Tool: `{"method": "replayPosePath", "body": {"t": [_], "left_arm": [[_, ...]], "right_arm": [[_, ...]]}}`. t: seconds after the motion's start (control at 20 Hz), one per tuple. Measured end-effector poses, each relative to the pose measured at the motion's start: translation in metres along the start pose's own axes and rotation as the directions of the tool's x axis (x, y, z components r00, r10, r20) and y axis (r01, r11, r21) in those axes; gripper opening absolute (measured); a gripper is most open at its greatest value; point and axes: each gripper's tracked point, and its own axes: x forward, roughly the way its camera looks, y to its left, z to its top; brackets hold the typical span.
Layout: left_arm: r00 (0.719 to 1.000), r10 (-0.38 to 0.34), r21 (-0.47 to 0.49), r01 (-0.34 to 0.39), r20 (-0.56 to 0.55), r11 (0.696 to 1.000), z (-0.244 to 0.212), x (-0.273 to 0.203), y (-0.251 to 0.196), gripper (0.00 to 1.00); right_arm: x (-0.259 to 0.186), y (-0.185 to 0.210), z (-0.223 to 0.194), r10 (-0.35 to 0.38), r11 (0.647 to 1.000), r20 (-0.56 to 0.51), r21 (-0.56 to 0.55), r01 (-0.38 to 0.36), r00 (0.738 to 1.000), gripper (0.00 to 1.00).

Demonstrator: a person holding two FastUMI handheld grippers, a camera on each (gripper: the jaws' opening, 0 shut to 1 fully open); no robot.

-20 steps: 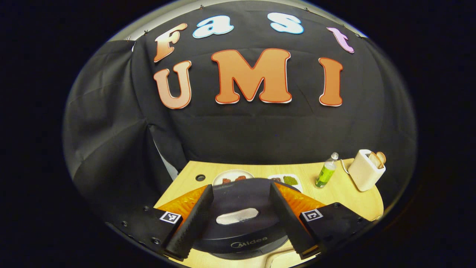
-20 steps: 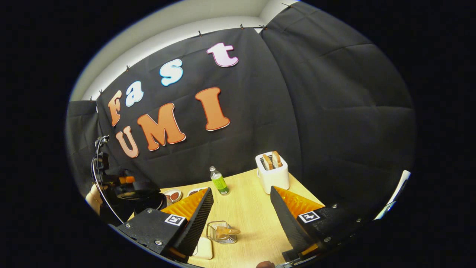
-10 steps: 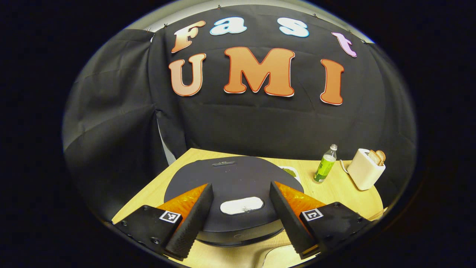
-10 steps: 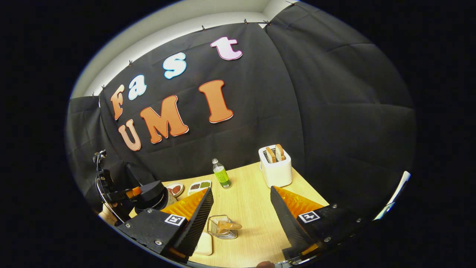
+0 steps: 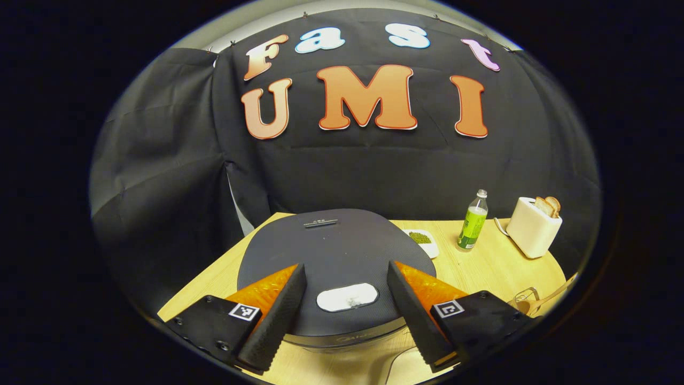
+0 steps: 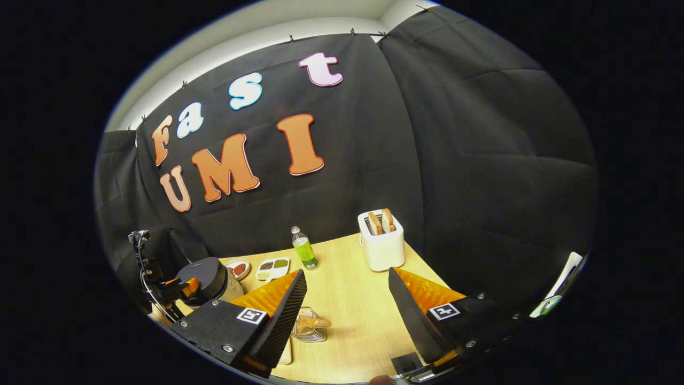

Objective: Close the left gripper, press the button to open the rice cooker; take a wooden spoon from the chopstick holder with the right hand, scoop a spoonful of rice and pour it into the rice cooker, then put the wooden spoon back into the chopstick holder.

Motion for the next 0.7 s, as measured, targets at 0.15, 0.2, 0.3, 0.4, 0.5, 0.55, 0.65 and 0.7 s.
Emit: {"method": "replayPosePath", "body": {"t": [0.15, 0.2, 0.3, 0.4, 0.5, 0.55, 0.65, 0.7], "left_arm": [[1.0, 0.003, -0.008, -0.003, 0.009, 1.0, -0.004, 0.0, -0.001, 0.97], [1.0, 0.004, 0.001, -0.004, 0.004, 1.0, -0.009, 0.001, -0.002, 0.98], [1.0, 0.001, 0.005, -0.002, 0.027, 1.0, -0.008, 0.002, -0.002, 1.0], [0.999, 0.002, 0.004, -0.003, 0.046, 1.0, -0.005, 0.001, -0.002, 1.0], [1.0, 0.0, 0.014, 0.0, 0.022, 1.0, -0.003, 0.0, -0.002, 1.0], [1.0, -0.009, -0.001, 0.009, -0.005, 1.0, -0.002, -0.003, -0.004, 1.0], [0.999, -0.041, -0.034, 0.04, -0.016, 0.999, 0.012, -0.018, -0.006, 0.98], [0.999, -0.044, -0.025, 0.045, 0.006, 0.999, 0.029, -0.027, -0.001, 1.0]], "right_arm": [[-0.003, -0.005, 0.002, -0.013, 1.0, 0.008, 0.009, 0.013, 1.0, 0.95], [-0.003, -0.006, 0.0, -0.018, 1.0, 0.006, 0.004, 0.018, 1.0, 0.95], [-0.003, -0.009, -0.002, -0.028, 1.0, -0.003, -0.014, 0.028, 1.0, 0.95], [-0.001, -0.007, 0.001, -0.032, 0.999, -0.002, -0.036, 0.032, 0.999, 0.95], [-0.001, -0.003, 0.009, -0.03, 0.998, 0.005, -0.054, 0.03, 1.0, 0.95], [-0.002, 0.001, 0.019, -0.023, 0.998, 0.024, -0.059, 0.025, 0.999, 0.95], [-0.001, 0.01, 0.038, -0.008, 0.997, 0.062, -0.072, 0.013, 0.998, 0.95], [0.0, 0.015, 0.046, -0.003, 0.996, 0.078, -0.086, 0.01, 0.997, 0.95]]}}
